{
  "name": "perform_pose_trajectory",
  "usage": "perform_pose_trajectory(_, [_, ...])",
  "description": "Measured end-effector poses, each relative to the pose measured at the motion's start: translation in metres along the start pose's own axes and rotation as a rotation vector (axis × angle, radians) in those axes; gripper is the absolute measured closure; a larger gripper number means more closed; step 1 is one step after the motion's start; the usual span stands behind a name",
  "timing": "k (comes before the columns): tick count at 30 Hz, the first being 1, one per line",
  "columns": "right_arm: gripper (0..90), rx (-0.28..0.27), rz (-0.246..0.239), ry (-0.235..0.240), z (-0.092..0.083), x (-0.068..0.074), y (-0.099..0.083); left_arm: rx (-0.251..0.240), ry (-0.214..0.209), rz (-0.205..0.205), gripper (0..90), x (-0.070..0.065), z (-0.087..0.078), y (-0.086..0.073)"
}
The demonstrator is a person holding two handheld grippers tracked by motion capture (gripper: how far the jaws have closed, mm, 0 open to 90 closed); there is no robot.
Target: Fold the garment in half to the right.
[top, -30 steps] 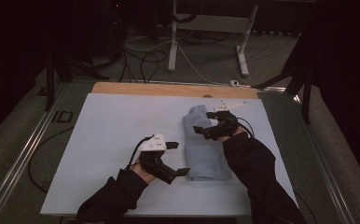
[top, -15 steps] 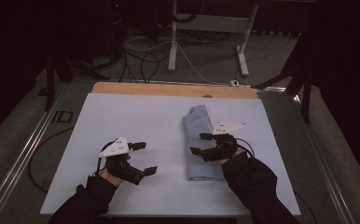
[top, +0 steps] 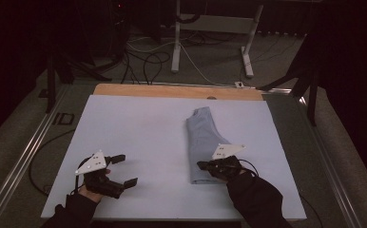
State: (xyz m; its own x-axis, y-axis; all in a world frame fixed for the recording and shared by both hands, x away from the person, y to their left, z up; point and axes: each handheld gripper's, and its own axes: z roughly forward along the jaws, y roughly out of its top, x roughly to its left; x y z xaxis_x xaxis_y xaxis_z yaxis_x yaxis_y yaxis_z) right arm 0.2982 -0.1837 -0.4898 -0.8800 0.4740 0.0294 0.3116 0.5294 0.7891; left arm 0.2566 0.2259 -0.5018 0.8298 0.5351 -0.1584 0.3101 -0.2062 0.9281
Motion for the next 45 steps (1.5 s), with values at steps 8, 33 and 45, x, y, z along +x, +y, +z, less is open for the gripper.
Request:
perform_pose_trajectory(8, [90.0, 0.061, 0.008, 0.007, 0.018, 0.003, -0.016, -0.019, 0.039, -0.013, 0.2, 0.003, -0.014, -0.014])
perform_pose_trajectory(33, [90.0, 0.099, -0.027, 0.058, 0.040, 0.024, -0.027, -0.026, 0.056, -0.010, 0.2, 0.005, -0.020, -0.021])
perform_pose_trajectory(45, [90.0, 0.018, 0.017, 0.056, 0.020, 0.015, -0.013, -0.029, 0.059, 0.004, 0.2, 0.004, -0.020, -0.019])
